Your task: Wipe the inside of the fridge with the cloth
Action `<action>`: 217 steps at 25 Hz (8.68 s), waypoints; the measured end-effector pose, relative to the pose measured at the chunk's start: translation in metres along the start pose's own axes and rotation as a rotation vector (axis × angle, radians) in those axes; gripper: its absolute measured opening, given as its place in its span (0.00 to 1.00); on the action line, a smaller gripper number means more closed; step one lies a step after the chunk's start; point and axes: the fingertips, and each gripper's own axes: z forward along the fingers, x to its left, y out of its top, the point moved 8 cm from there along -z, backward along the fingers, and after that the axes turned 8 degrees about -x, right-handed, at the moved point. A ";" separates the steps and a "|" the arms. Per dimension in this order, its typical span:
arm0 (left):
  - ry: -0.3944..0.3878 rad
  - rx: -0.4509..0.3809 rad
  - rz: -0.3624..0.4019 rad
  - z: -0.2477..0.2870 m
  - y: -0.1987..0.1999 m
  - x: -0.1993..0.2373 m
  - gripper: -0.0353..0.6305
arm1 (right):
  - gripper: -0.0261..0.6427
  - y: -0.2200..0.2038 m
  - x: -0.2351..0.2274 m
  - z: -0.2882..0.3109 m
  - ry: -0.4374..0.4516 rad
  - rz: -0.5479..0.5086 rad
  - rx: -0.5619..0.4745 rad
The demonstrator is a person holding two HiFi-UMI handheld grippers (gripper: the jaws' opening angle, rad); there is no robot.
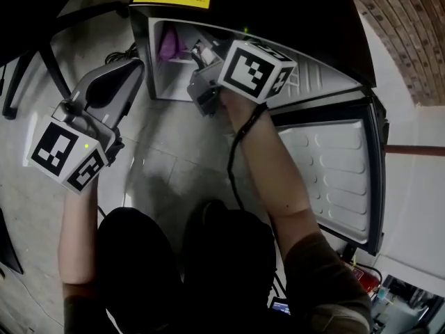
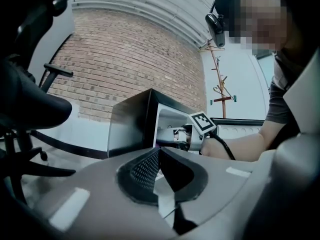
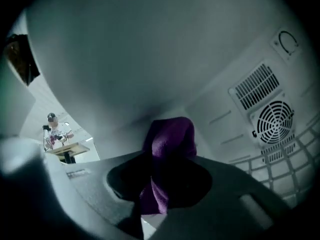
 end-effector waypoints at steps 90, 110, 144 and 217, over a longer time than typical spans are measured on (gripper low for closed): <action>-0.157 0.123 -0.067 0.040 -0.063 -0.046 0.08 | 0.16 0.008 -0.058 -0.194 -0.874 -0.387 0.005; -0.049 0.208 -0.052 -0.022 -0.145 0.012 0.08 | 0.16 -0.150 -0.062 -0.058 -0.283 -0.359 0.158; -0.204 0.285 -0.093 0.048 -0.178 -0.022 0.08 | 0.16 -0.151 -0.196 -0.103 -0.765 -0.487 0.590; -0.265 0.296 -0.099 0.018 -0.004 -0.130 0.08 | 0.16 -0.065 -0.001 -0.181 -0.667 0.083 0.544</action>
